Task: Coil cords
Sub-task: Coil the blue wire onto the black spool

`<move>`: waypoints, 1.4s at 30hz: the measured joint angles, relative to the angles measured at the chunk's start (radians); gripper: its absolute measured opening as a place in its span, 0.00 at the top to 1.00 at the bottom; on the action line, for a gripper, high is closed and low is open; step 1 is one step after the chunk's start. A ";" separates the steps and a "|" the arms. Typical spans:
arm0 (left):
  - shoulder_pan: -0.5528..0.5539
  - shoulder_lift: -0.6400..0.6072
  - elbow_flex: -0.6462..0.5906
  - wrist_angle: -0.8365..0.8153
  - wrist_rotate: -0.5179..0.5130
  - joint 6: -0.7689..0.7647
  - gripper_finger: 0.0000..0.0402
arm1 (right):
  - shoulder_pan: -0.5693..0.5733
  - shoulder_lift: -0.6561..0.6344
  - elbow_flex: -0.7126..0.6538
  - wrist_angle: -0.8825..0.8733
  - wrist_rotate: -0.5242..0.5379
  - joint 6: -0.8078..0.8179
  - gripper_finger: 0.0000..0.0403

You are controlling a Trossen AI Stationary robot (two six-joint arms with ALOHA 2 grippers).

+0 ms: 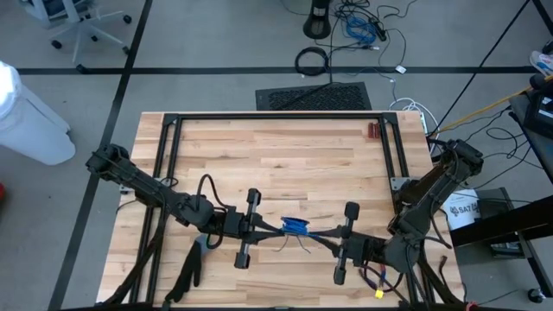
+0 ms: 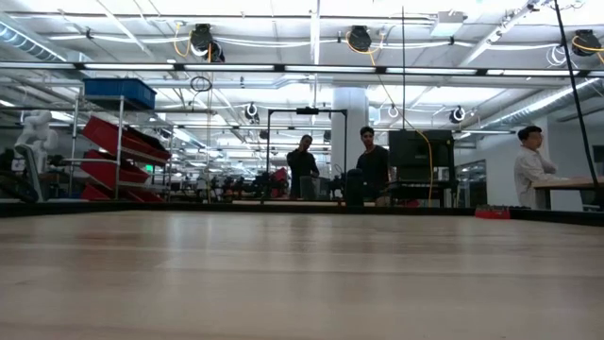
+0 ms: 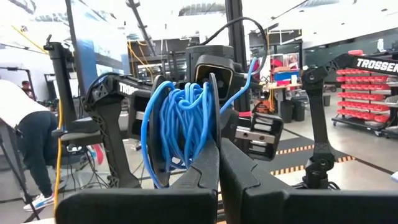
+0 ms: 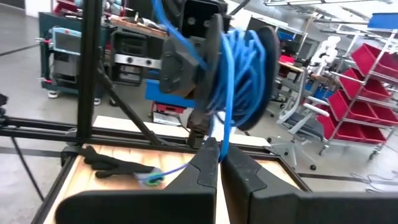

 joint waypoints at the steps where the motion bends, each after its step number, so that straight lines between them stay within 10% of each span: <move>1: 0.000 0.000 0.000 0.000 0.000 0.000 1.00 | -0.002 0.000 0.000 -0.003 -0.010 0.006 1.00; 18: -0.001 -0.001 0.000 0.000 0.007 -0.001 1.00 | -0.048 0.000 0.000 -0.006 -0.062 0.016 0.97; 42: 0.001 -0.001 0.000 0.019 -0.002 0.000 1.00 | 0.016 0.044 0.000 -0.280 -0.046 0.445 0.71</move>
